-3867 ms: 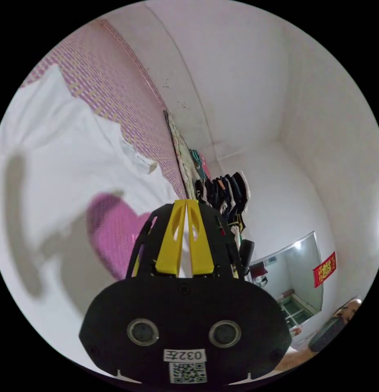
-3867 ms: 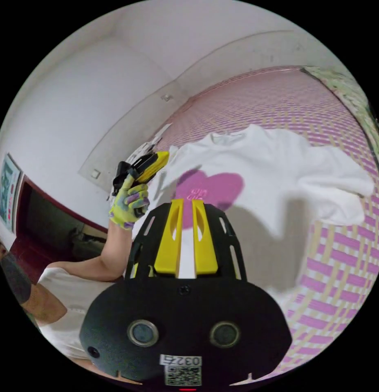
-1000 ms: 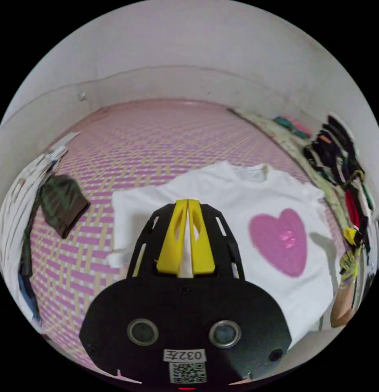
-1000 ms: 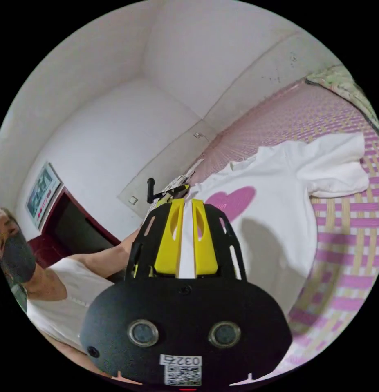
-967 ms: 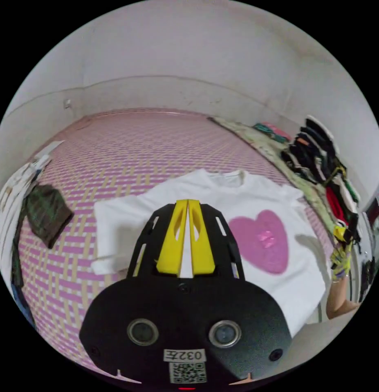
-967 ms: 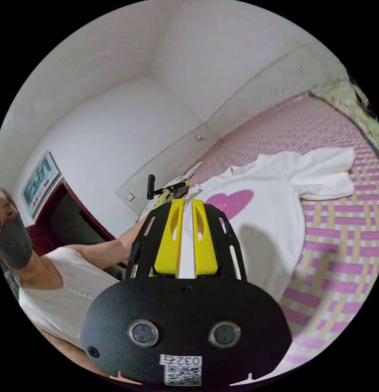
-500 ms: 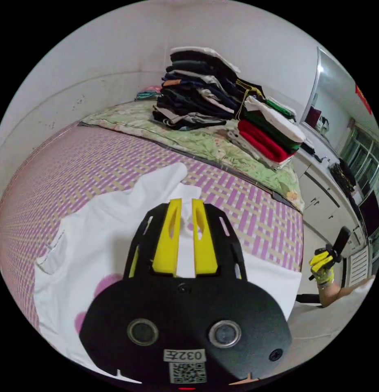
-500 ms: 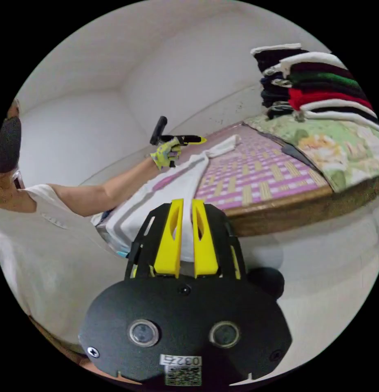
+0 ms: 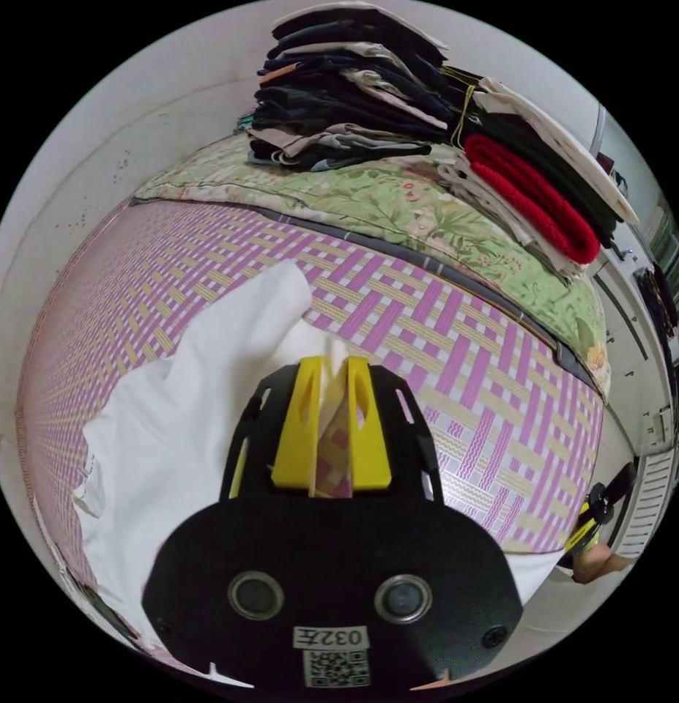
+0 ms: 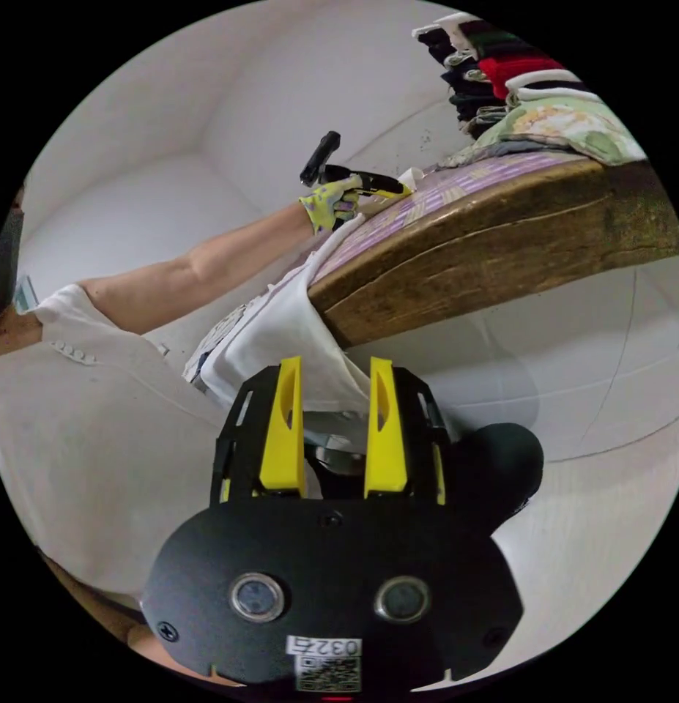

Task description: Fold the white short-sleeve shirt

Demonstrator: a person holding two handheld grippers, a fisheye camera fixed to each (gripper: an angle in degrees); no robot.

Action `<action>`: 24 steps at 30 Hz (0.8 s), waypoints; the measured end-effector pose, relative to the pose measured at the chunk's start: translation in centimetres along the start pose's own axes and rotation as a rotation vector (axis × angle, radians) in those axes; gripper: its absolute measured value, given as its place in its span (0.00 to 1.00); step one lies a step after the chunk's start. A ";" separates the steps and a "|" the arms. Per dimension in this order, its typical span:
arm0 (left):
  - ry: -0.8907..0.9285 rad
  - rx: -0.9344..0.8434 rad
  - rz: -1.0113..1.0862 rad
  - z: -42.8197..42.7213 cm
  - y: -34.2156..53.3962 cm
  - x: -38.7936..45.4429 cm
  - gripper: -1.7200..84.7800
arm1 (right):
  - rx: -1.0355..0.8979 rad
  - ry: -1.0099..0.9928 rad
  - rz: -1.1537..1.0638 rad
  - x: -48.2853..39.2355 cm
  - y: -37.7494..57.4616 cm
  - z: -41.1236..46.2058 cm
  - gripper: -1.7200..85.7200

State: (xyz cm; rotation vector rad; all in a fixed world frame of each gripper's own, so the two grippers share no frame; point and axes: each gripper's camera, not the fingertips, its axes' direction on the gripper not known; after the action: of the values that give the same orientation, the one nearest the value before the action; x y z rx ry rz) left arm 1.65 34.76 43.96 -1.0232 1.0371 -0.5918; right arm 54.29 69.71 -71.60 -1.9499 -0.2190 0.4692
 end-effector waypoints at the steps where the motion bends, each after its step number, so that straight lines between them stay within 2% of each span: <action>1: 0.006 -0.002 0.000 -0.3 0.0 -0.5 0.02 | -0.043 0.013 -0.011 0.2 -0.4 0.9 0.16; 4: 0.052 0.000 -0.044 -1.4 -0.3 -2.7 0.01 | -0.152 -0.021 -0.056 0.6 -1.0 3.1 0.13; 9: 0.184 0.073 -0.212 -4.9 -0.3 -8.7 0.01 | -0.146 -0.002 -0.099 -1.0 -0.3 2.3 0.02; 14: 0.400 0.156 -0.418 -7.9 1.0 -16.5 0.01 | -0.103 0.117 -0.150 -5.7 0.5 -0.9 0.01; 19: 0.649 0.348 -0.609 -12.7 5.3 -24.4 0.01 | -0.075 0.300 -0.326 -14.1 -0.3 -3.7 0.01; 24: 0.766 0.504 -0.686 -18.5 11.4 -30.7 0.01 | -0.102 0.280 -0.545 -20.7 -1.3 -4.1 0.01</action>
State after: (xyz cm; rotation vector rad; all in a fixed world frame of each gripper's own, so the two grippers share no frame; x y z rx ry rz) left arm -28.70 57.05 43.79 -0.6763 1.0775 -1.8099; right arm 37.40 59.38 -64.31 -1.9272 -0.5803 -0.1731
